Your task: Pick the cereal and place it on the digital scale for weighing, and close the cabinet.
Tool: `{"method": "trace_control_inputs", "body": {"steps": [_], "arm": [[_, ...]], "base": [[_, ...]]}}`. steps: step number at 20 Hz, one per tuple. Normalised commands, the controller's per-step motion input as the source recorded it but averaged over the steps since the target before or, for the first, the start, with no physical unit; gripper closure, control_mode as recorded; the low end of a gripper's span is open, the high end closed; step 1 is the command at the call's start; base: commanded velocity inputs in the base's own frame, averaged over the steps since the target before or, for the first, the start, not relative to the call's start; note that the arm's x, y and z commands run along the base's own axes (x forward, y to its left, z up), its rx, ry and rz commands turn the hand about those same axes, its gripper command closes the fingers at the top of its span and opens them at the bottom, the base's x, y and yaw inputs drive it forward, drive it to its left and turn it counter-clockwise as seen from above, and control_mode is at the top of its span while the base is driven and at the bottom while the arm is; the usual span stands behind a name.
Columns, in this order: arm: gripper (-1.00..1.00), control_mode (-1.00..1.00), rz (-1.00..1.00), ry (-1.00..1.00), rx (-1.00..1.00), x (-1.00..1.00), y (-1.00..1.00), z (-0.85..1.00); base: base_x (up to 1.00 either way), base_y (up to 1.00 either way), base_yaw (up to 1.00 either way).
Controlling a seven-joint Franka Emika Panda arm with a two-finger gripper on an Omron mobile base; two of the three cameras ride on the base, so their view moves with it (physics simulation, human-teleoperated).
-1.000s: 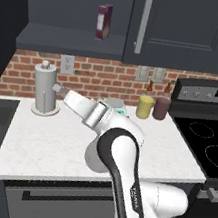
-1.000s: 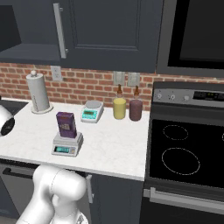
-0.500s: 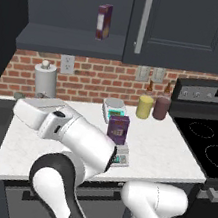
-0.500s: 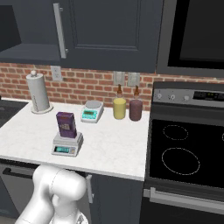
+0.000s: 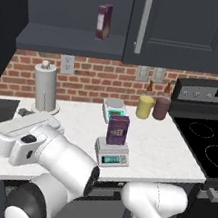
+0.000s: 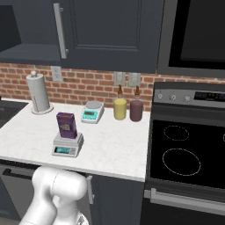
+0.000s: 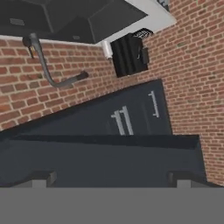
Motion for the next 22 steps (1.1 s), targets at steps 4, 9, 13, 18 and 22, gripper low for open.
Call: {"method": "trace_control_inputs", "body": {"steps": [4,9,13,18,22], "arm": [[-1.00,-1.00,-0.06,-0.17,0.00,-0.46,0.33,-0.26],[-1.00,-1.00,-0.09,-0.27,0.07,-0.47,0.67,-0.11],[-1.00,-1.00,-0.12,-0.29,0.22,-0.23,0.90,-0.17],[-1.00,-1.00,-0.15,-0.33,0.21,-0.01,1.00,-0.09],[-1.00,-1.00,-0.16,-0.35,0.20,0.00,0.90,-0.09]], "base": [[0.00,0.00,0.00],[0.00,0.00,0.00],[0.00,0.00,0.00],[0.00,0.00,0.00],[0.00,0.00,0.00]]}}
